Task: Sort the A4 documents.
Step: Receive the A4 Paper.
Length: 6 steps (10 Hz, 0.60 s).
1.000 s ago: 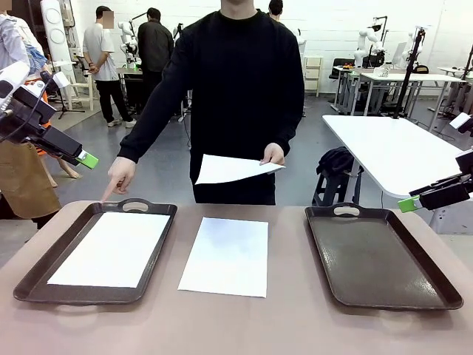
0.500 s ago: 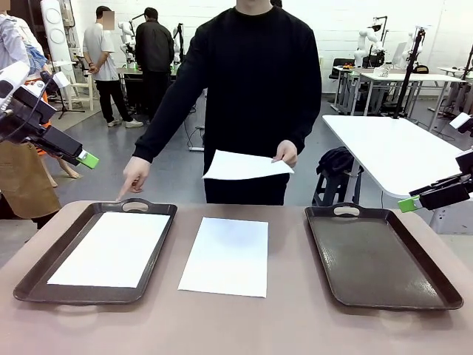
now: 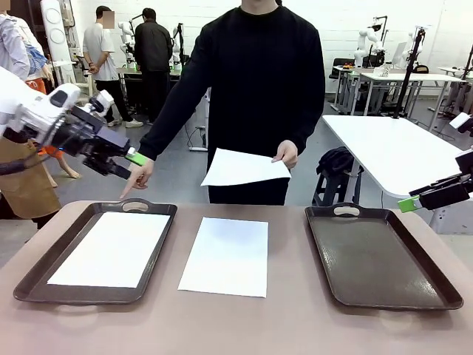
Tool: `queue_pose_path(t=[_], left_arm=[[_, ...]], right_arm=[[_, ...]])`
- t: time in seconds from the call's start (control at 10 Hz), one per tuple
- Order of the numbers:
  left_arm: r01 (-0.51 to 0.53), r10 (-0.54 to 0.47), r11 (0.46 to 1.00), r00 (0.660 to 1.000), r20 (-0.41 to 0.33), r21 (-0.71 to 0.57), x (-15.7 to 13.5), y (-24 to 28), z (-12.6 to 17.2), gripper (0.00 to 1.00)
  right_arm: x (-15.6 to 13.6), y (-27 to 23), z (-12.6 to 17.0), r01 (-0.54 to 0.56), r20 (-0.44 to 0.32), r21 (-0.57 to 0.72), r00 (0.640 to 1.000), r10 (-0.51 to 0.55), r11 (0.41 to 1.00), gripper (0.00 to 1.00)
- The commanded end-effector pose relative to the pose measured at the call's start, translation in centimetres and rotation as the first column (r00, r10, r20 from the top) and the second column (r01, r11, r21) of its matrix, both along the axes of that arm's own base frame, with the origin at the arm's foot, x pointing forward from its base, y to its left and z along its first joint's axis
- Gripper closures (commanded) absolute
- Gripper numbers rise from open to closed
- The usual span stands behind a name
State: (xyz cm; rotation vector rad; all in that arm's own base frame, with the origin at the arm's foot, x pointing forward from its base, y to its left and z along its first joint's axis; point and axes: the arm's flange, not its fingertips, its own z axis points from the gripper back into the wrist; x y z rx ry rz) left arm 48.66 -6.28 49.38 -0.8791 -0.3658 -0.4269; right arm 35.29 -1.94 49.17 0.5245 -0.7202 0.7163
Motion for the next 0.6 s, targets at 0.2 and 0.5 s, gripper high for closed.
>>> queue_pose_path(t=[0.2,0.5], left_arm=[[-0.022,-0.007,0.989,0.98,-0.197,-0.147,5.3,-3.3,-1.7,0.0],[-0.046,-0.022,0.979,0.944,-0.329,-0.197,8.2,-6.2,-4.3,0.0]], right_arm=[[0.4,-0.1,-0.1,-0.015,0.011,0.016,1.0,0.015,1.0,0.0],[0.4,-0.1,-0.1,-0.015,0.011,0.016,1.0,0.015,1.0,0.0]])
